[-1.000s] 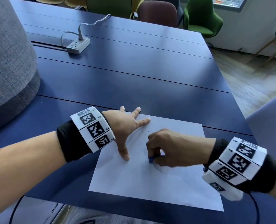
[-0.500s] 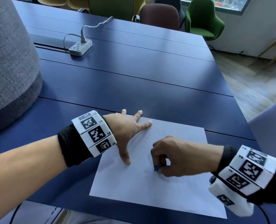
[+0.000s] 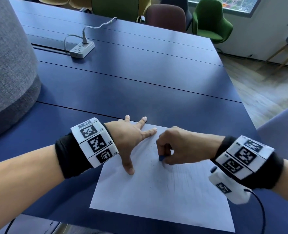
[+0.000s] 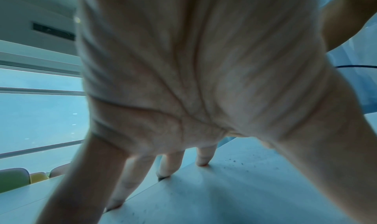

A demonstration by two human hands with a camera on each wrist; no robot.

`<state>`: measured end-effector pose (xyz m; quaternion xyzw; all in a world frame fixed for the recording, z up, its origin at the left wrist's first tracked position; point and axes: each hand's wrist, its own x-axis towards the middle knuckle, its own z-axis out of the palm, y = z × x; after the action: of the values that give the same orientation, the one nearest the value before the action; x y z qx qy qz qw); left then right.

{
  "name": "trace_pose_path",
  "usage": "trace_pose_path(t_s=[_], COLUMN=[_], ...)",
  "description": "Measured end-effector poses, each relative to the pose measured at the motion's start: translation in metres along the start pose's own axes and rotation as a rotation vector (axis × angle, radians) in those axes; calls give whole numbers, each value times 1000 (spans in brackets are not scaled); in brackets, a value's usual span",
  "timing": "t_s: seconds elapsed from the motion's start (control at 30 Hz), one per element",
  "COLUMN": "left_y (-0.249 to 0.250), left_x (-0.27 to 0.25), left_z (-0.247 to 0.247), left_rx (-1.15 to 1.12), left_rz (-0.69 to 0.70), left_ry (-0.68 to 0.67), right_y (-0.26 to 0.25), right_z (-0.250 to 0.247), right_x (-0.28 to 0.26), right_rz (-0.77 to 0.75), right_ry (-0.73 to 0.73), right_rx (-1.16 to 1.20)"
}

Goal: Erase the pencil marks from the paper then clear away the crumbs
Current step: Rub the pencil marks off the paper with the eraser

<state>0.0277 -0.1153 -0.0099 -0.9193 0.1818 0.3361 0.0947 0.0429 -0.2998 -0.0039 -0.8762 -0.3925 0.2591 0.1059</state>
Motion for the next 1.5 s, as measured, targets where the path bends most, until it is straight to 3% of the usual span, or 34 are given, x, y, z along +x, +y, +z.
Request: trace_pose_path(t_s=[0.17,0.33,0.5,0.63,0.83,0.97,1.1,1.27,1.4,1.5], left_y=[0,-1,-2,-2,-2,-1,-1,0,0,1], left_x=[0,2,2,1,1,1,2,1,1,0], left_z=[2,1,1,1,1,0,1,0,1,-2], left_rx=[8,-22,-18,-17,-15,-9,-13,-4,4,3], left_rz=[5,5,11,5,6,-1,2,-3,-5,-8], left_ry=[1,-20,-10,-17,-14,-20,-20,-20,-18,-13], right_y=[18,8,28,19,24,10,18,2,11,1], right_z=[-9,-4,-14,-9,-11,-5,-8,2,0,12], right_x=[11,2,14,8,11,-1,5,-12,-6,-18], right_rz=[89,60,134,70,93,29,95,24,85,32], right_ry=[153,14,260,92,233,35,202,-7,186,107], right_rx=[30,69,37,39,-31,-19,-21,0,-12,9])
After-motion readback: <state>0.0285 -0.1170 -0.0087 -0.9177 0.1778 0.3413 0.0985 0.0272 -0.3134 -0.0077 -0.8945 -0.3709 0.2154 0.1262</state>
